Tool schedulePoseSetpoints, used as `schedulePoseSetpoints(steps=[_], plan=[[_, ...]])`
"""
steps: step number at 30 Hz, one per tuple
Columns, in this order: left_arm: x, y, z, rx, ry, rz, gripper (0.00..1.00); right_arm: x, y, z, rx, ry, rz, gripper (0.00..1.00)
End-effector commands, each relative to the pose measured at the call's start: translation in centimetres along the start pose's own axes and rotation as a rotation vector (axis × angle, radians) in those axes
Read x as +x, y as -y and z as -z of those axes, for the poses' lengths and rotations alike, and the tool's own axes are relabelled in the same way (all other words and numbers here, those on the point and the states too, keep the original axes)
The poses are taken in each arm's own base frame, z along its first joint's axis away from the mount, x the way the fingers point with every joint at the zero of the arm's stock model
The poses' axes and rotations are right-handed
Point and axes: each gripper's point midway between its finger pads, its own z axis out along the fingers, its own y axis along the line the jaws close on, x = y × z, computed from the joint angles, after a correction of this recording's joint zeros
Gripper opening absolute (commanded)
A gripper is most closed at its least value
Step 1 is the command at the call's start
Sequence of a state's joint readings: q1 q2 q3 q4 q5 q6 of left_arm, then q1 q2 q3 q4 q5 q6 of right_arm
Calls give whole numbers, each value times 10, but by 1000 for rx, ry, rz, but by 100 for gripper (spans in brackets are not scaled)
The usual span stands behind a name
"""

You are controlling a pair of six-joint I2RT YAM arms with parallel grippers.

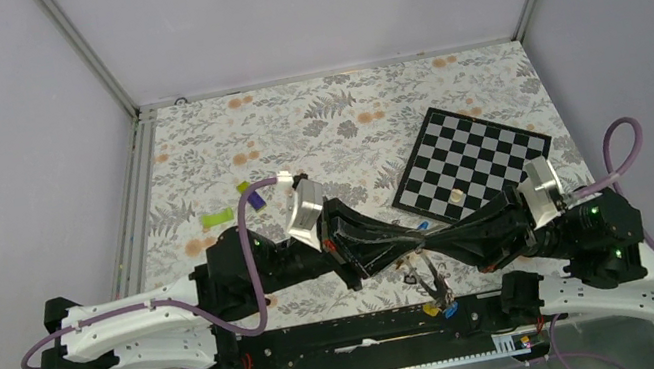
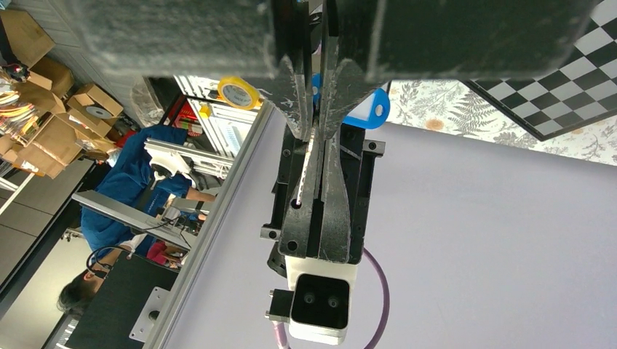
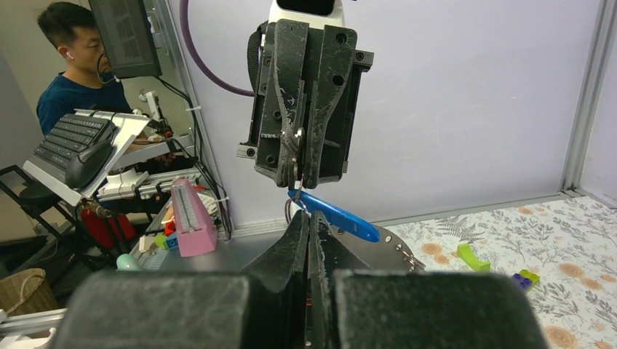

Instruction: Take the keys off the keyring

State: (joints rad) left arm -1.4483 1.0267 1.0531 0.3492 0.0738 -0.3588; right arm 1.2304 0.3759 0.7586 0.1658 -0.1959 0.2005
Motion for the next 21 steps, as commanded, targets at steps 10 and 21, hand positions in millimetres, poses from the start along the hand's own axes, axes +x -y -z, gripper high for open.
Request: schedulePoseSetpoints(steps=[10, 21], plan=[[-52, 36, 13, 142, 119, -81, 0, -37, -34, -7, -148, 28, -39, 0], [-46, 53, 12, 243, 70, -119, 0, -38, -50, -11, -240, 8, -56, 0]])
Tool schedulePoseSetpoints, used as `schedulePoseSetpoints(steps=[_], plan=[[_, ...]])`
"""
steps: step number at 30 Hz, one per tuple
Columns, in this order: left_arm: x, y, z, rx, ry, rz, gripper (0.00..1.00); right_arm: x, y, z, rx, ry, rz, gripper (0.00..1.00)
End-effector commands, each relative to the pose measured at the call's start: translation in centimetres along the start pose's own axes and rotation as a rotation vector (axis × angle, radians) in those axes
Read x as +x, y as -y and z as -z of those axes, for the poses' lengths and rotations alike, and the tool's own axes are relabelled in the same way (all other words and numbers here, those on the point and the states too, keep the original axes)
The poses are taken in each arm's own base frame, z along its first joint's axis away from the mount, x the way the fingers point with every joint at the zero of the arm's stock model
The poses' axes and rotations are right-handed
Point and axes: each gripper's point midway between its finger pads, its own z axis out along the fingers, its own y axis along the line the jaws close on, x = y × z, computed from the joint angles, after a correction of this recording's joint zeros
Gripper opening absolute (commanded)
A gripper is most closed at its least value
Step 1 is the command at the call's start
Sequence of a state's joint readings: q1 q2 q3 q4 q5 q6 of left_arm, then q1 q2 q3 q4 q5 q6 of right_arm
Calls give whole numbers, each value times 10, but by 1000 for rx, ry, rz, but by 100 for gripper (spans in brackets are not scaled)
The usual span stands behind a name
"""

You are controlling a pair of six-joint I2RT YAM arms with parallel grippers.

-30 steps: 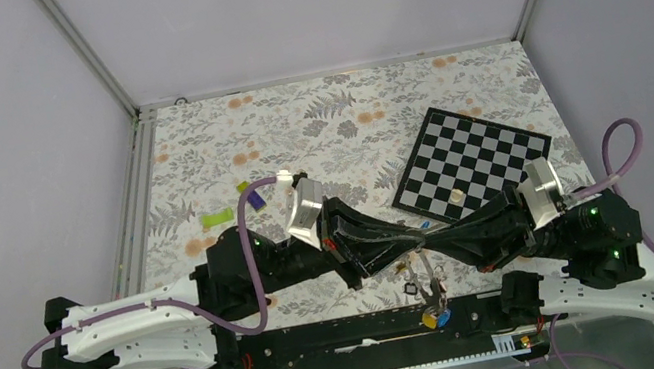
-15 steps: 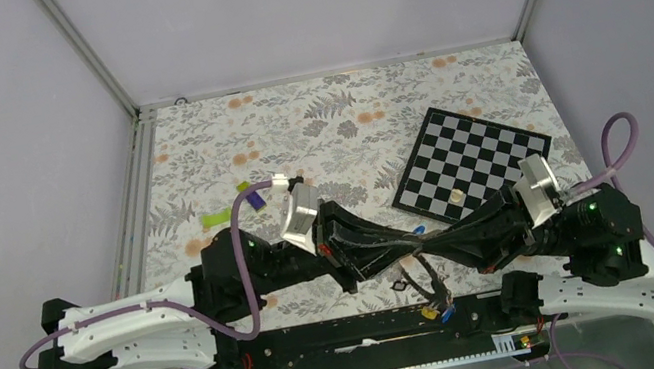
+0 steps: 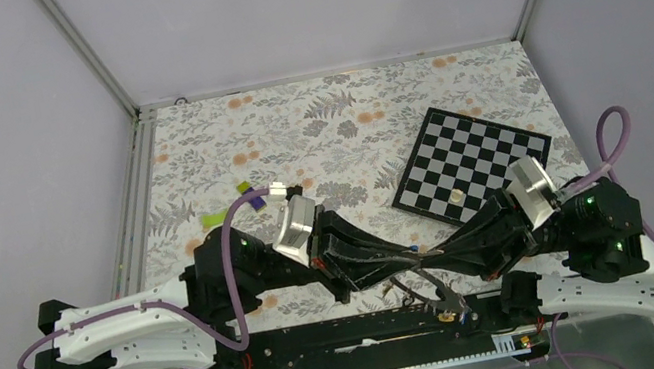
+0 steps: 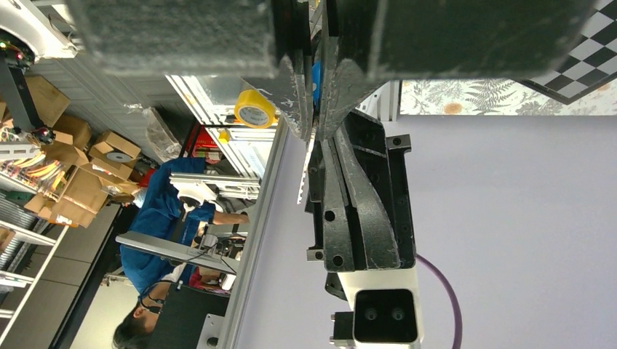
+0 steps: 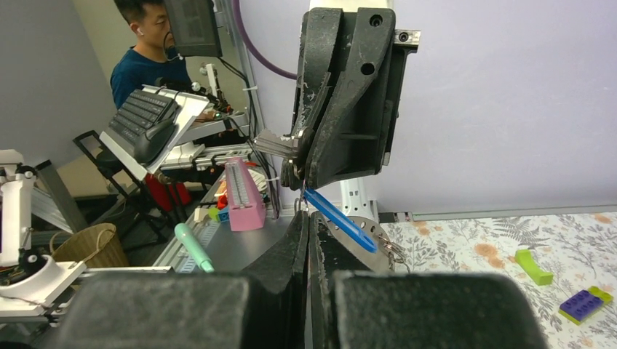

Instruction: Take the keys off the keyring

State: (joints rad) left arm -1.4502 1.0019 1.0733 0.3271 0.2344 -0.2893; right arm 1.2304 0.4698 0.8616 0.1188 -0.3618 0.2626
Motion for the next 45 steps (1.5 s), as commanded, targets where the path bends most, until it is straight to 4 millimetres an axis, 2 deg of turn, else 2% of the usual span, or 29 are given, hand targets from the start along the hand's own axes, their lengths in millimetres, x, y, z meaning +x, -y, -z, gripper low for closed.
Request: schedulePoseSetpoints(steps=[1, 9, 34, 45], plan=[[-43, 20, 1, 78, 100, -57, 0, -33, -23, 1, -96, 85, 30, 0], [-46, 15, 5, 40, 126, -51, 0, -35, -24, 4, -104, 103, 69, 0], [-48, 20, 9, 63, 131, -50, 0, -49, -16, 12, -37, 184, 91, 0], [-50, 21, 11, 65, 144, -56, 0, -60, -13, 21, -2, 273, 73, 0]])
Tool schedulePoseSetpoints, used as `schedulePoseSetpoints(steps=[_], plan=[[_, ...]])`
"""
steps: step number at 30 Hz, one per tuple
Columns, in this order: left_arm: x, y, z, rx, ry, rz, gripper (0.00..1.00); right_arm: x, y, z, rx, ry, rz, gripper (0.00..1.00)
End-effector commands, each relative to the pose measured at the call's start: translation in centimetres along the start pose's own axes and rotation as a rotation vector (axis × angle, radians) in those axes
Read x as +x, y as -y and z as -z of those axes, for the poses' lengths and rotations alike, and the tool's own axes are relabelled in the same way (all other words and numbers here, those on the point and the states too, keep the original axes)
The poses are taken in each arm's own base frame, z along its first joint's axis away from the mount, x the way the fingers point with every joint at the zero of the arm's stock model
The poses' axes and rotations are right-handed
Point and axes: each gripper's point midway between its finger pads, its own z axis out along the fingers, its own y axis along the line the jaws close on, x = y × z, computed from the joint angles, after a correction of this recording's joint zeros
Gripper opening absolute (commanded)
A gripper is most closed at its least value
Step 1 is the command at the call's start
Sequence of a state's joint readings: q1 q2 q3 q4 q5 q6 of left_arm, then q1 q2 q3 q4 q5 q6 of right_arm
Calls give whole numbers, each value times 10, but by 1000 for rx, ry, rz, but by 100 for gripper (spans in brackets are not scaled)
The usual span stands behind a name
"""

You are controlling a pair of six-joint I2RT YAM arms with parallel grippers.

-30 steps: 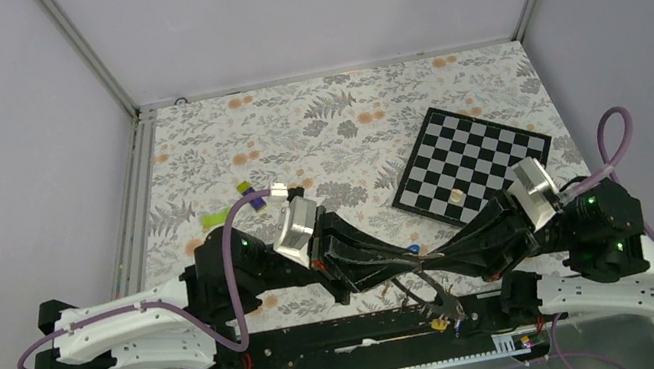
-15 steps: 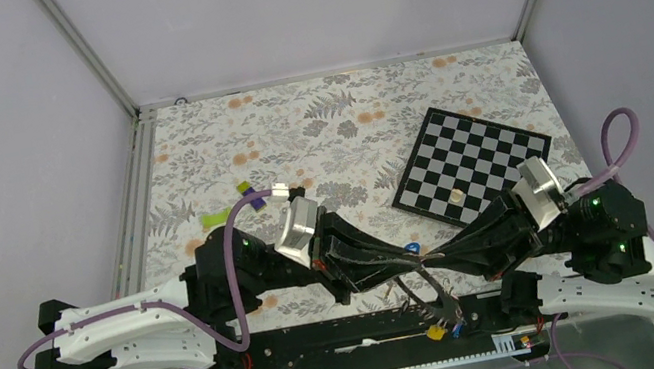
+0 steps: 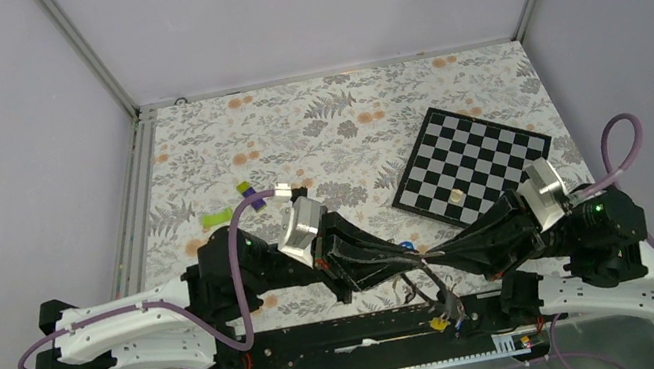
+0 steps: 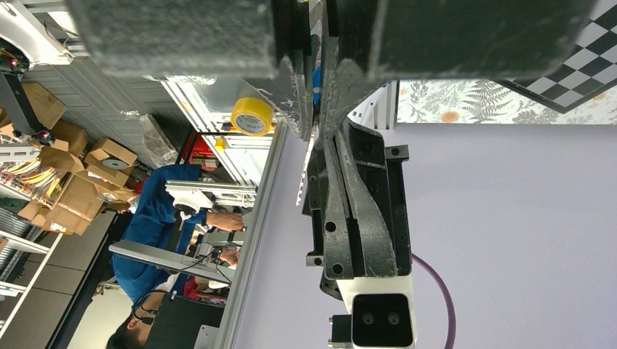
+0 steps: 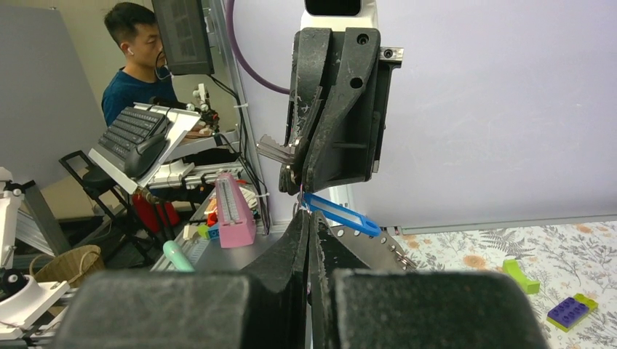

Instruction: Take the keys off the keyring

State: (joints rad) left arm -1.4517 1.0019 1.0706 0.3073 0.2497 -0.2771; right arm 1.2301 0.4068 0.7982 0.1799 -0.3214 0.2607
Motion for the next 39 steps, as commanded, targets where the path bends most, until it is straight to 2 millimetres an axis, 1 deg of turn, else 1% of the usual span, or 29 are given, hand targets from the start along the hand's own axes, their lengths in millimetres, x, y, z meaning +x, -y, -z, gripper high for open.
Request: schedulePoseSetpoints(steps=[1, 9, 20, 30, 36, 39], plan=[[-57, 20, 12, 55, 170, -52, 0, -57, -13, 8, -20, 210, 47, 0], [-57, 21, 13, 62, 174, -54, 0, -60, -8, 10, 7, 247, 37, 0], [-59, 24, 15, 74, 189, -62, 0, -64, 12, 15, 112, 320, -11, 0], [-60, 25, 15, 84, 191, -63, 0, -63, 24, 12, 167, 356, -83, 0], [-59, 26, 15, 87, 191, -68, 0, -66, 28, 10, 181, 382, -124, 0], [-58, 25, 15, 86, 190, -69, 0, -70, 33, 11, 209, 413, -157, 0]])
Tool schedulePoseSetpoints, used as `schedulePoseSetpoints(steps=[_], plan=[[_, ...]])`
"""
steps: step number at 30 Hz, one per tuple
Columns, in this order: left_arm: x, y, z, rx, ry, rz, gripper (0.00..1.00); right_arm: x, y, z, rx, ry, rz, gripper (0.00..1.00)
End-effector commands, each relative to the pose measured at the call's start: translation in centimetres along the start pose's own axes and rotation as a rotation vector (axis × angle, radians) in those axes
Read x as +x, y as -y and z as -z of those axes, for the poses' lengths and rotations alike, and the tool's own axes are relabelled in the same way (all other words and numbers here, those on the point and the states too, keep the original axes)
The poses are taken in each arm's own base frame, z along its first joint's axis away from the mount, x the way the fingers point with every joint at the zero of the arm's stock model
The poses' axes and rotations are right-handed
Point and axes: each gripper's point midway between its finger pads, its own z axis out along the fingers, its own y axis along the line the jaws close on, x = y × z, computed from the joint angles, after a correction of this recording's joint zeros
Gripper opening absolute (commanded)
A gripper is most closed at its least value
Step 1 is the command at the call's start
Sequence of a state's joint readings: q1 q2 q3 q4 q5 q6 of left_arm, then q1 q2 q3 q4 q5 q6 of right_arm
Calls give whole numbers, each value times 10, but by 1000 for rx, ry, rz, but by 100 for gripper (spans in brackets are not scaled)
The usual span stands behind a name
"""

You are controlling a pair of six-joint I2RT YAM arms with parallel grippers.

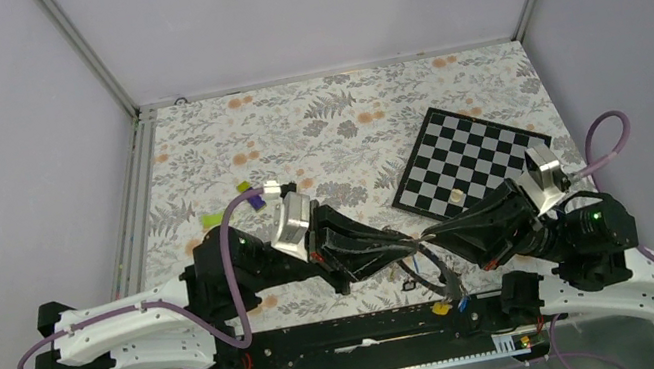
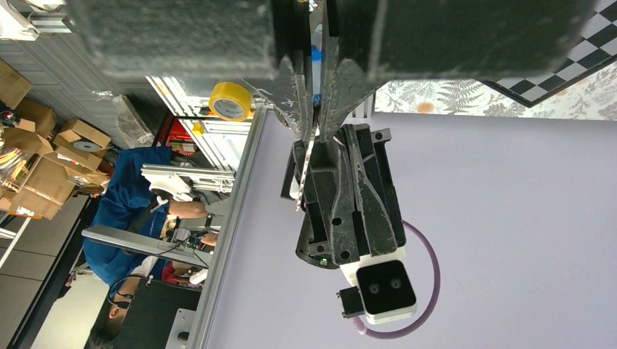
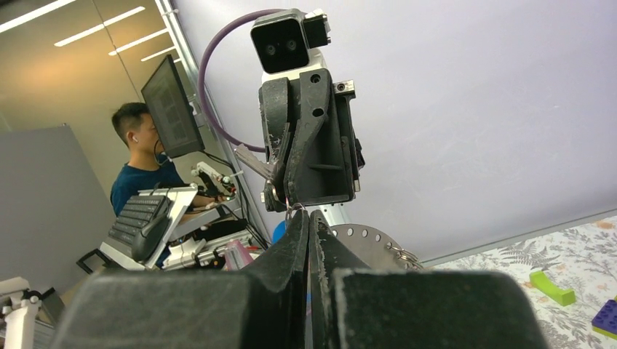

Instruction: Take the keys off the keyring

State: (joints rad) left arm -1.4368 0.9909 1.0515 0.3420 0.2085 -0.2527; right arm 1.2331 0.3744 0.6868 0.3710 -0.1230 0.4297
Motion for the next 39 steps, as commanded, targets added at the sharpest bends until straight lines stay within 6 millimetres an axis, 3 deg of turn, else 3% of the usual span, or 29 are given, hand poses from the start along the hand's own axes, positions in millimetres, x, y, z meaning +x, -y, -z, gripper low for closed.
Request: schedulePoseSetpoints(steps=[1, 14, 26, 31, 39], plan=[[-53, 34, 13, 129, 155, -28, 0, -60, 1, -2, 59, 245, -35, 0], [-52, 33, 13, 126, 151, -30, 0, -66, 28, -5, 200, 328, -202, 0], [-40, 22, 6, 79, 119, -25, 0, -58, 57, -4, 361, 366, -443, 0], [-38, 18, 5, 57, 118, -30, 0, -58, 53, -7, 345, 365, -490, 0], [-43, 12, 11, 14, 140, -33, 0, -57, 40, -12, 289, 298, -397, 1]])
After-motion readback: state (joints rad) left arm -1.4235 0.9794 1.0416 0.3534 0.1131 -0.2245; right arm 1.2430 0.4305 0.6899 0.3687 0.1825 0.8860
